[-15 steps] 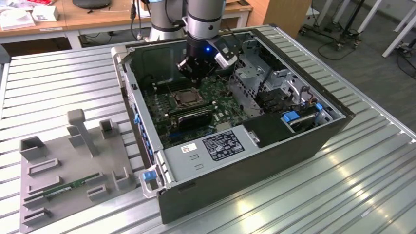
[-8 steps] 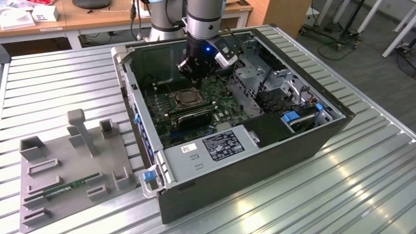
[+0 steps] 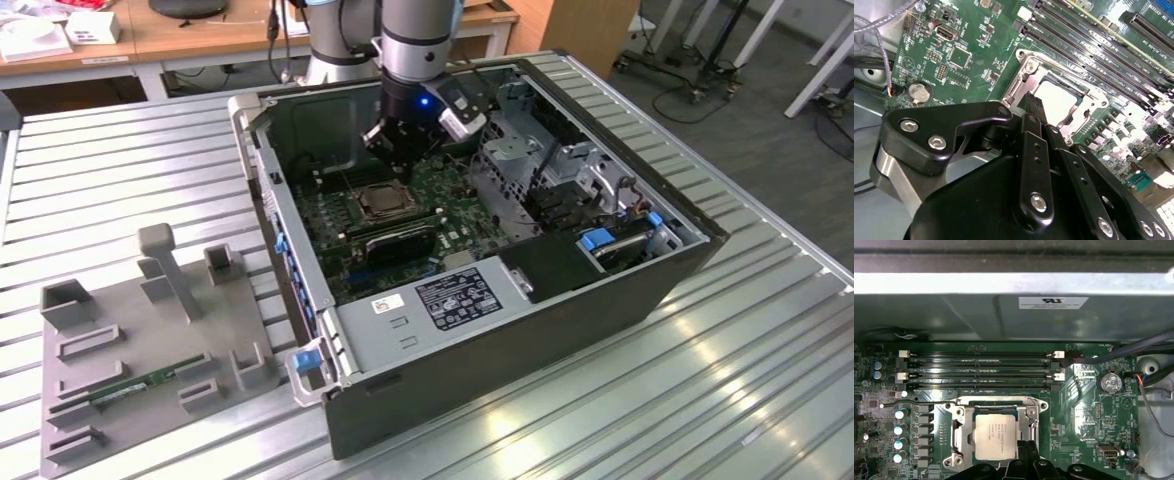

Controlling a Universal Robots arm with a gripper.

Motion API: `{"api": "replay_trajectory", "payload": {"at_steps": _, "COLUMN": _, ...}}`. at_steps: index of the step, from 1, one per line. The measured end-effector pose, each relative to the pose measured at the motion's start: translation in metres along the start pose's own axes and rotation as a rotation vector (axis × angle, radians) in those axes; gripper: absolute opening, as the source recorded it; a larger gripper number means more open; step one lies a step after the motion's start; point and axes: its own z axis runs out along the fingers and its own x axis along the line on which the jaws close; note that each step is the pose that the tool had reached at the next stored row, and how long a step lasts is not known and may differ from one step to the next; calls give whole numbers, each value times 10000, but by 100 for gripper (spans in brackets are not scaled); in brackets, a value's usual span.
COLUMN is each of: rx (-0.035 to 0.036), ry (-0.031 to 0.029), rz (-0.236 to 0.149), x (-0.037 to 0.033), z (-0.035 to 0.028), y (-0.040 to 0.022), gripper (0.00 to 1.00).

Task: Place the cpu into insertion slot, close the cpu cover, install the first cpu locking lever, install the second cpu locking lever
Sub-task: 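Close the cpu cover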

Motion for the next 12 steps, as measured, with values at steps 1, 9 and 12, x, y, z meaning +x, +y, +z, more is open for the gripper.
{"api": "replay_trajectory", "payload": {"at_steps": 1, "rx": -1, "ry": -15, "rz": 1, "x": 15, "z": 3, "y": 0, "gripper": 11}}
{"api": "replay_trajectory", "payload": {"at_steps": 9, "rx": -5, "ry": -259, "rz": -7, "x": 200, "z": 19, "y": -4, "gripper": 11}}
{"api": "replay_trajectory", "payload": {"at_steps": 12, "rx": -6, "ry": -338, "rz": -8, "x": 256, "z": 24, "y": -5, "gripper": 11}}
